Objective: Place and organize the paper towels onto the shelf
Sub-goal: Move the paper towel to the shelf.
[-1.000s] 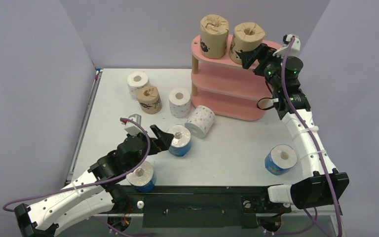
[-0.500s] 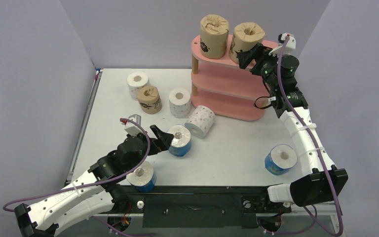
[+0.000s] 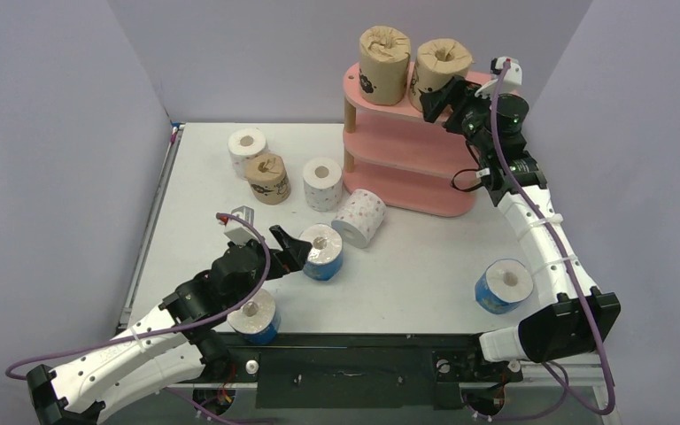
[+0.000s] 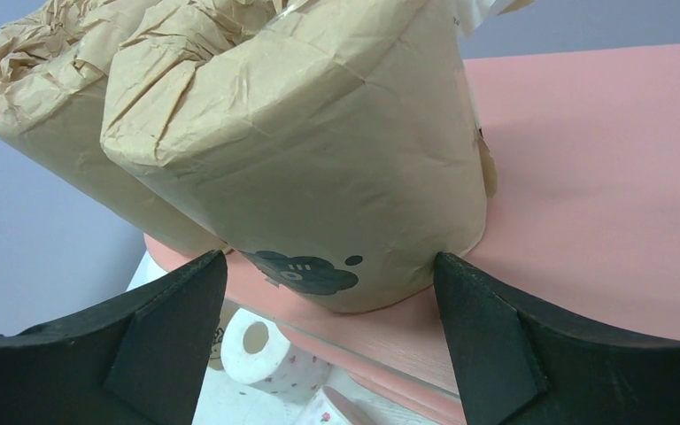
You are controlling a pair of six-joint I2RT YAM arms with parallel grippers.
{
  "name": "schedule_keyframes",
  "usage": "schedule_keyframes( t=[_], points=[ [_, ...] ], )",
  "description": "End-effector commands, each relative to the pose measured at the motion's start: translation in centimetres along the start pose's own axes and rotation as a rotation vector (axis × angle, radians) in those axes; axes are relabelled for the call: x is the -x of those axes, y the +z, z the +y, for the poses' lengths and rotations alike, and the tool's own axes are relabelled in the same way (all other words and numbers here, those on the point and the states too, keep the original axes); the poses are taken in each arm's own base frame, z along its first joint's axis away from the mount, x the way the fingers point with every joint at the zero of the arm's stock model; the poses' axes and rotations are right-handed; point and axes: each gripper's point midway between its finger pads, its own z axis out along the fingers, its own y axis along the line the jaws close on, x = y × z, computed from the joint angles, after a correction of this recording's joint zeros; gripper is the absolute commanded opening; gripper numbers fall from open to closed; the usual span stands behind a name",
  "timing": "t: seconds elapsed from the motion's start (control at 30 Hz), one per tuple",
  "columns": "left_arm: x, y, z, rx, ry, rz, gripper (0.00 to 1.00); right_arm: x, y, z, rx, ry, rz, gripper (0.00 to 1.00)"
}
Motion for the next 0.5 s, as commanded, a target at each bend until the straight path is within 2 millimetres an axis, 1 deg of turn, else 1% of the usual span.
schedule_keyframes(
  t=[0.0, 0.3, 0.47],
  points=[
    [0.42, 0.02, -0.12, -0.005, -0.015, -0.019, 0.96, 1.73, 0.08, 1.61, 0.035, -0.022, -0.042, 0.82],
    [0.31, 0.09, -0.18, -0.007, -0.016, -0.016, 0.96, 1.52, 0.14, 1.87, 0.032, -0.022, -0.035, 0.82],
    [0.37, 0.03, -0.15, -0.008, -0.018, -0.018, 0.96, 2.13, -0.46, 1.74, 0.020, -0.026, -0.049, 0.82]
  ],
)
